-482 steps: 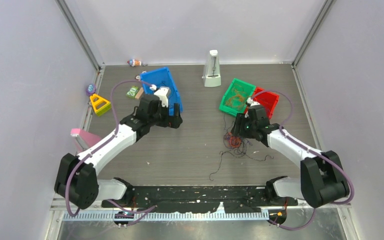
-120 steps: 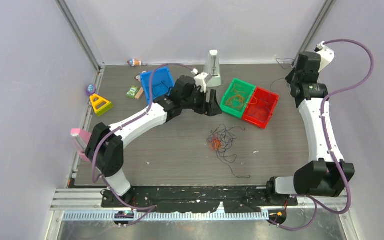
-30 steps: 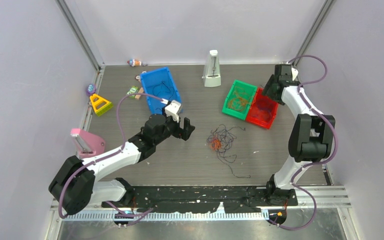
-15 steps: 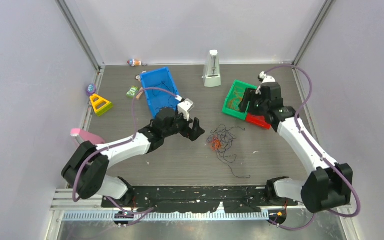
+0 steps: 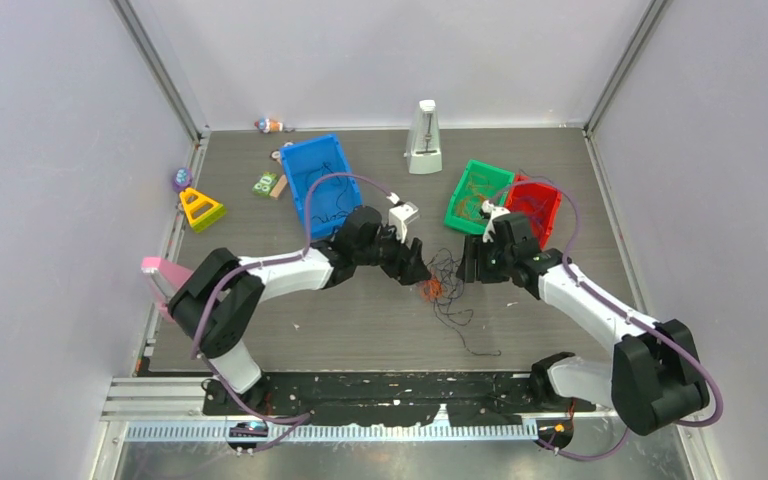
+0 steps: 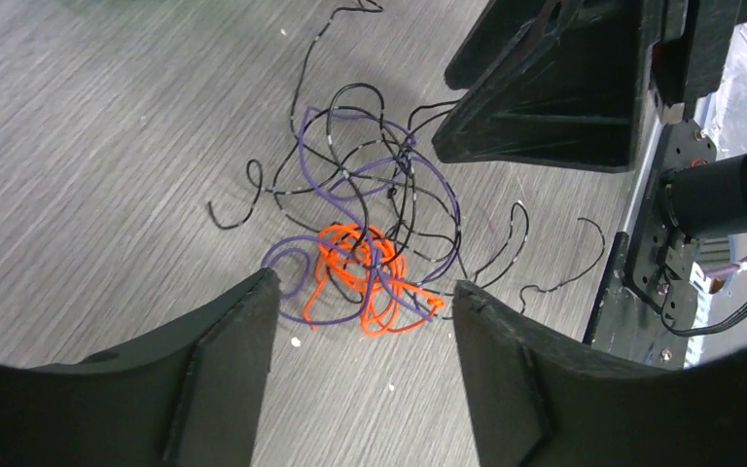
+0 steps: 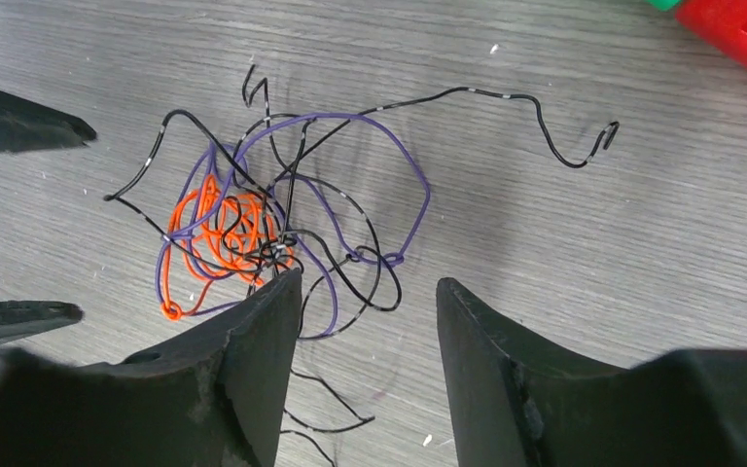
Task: Untangle the cables
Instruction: Untie the cable.
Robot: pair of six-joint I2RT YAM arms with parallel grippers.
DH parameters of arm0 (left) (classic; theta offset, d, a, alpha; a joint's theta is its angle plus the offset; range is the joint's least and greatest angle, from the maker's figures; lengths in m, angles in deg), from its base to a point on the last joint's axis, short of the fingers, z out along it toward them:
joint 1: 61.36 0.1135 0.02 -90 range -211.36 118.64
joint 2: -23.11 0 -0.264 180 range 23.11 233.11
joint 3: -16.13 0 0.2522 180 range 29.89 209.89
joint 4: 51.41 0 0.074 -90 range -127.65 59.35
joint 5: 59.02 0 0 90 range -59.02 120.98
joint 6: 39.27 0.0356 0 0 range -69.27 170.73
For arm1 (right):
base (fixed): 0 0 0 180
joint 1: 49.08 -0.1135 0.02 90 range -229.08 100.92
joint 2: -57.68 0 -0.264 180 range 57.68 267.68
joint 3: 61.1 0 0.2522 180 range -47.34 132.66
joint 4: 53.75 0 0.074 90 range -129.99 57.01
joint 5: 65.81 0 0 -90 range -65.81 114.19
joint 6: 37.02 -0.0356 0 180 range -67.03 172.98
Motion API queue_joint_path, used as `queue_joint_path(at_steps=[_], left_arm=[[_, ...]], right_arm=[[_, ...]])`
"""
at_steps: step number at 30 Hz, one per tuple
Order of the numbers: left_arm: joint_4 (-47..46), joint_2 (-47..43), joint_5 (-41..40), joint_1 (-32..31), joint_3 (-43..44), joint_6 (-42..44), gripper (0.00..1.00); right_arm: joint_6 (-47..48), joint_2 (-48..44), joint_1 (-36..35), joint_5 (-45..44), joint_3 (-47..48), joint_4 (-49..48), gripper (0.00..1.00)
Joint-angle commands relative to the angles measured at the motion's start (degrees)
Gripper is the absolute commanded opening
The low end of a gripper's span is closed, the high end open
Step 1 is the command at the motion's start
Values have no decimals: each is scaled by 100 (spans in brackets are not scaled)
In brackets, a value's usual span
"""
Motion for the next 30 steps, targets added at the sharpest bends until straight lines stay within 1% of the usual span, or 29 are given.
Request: queue_joint_path(at_steps=[1, 3, 4, 5, 6, 7, 8, 9, 12, 14, 15, 16, 19, 20, 21, 22, 24, 27, 30], left_arm=[[58, 400, 450, -81, 528, -190, 61], [80, 594, 537, -81, 655, -261, 51], [89, 664, 542, -81, 726, -283, 45], [132, 738, 539, -81, 788, -296, 40], [203, 806, 556, -81, 861, -297, 33], [270, 874, 580, -84, 942, -298, 24], [335, 923, 598, -81, 1005, -291, 11], [415, 926, 558, -81, 1042, -269, 0], [547, 617, -100, -43, 839, -107, 0], [377, 195, -624, 68, 464, -70, 0], [194, -130, -820, 156, 211, -114, 0], [-57, -380, -1002, 260, -59, -192, 0], [-691, -991, -1364, 601, -789, -426, 0], [-790, -1143, -1518, 691, -957, -486, 0], [-817, -1291, -1728, 757, -1119, -527, 0], [-819, -1420, -1959, 792, -1227, -553, 0], [-823, -1686, -2497, 824, -1427, -599, 0], [-880, -2012, -3091, 866, -1687, -658, 0], [-818, -2368, -3548, 925, -1862, -615, 0]], right_arm=[[-19, 161, -46, 61, -42, -720, 56], [-29, 309, -62, 89, -30, -837, 45], [-39, 371, -67, 109, -13, -877, 36], [-54, 384, -68, 119, 10, -886, 25], [-65, 370, -73, 115, 25, -892, 19], [-75, 335, -77, 86, 33, -888, 10], [-87, 222, -81, 54, 36, -866, 8], [-90, 151, -81, -81, 60, -836, 6], [-172, -321, -70, -660, 196, -451, 6], [-275, -661, -50, -1768, 400, -141, 5], [-333, -774, -27, -2059, 452, -30, 5], [-463, -1014, -13, -2646, 542, 170, 5], [-649, -1601, 101, -3590, 668, 400, 5], [-755, -1700, 135, -4036, 728, 495, 5], [-829, -1883, 197, -4256, 757, 557, 5], [-987, -1964, 236, -4661, 829, 708, 5], [-1202, -2160, 415, -5145, 933, 935, 5], [-1176, -2452, 568, -5286, 1021, 1030, 5], [-1122, -2556, 610, -5396, 1142, 1129, 5]])
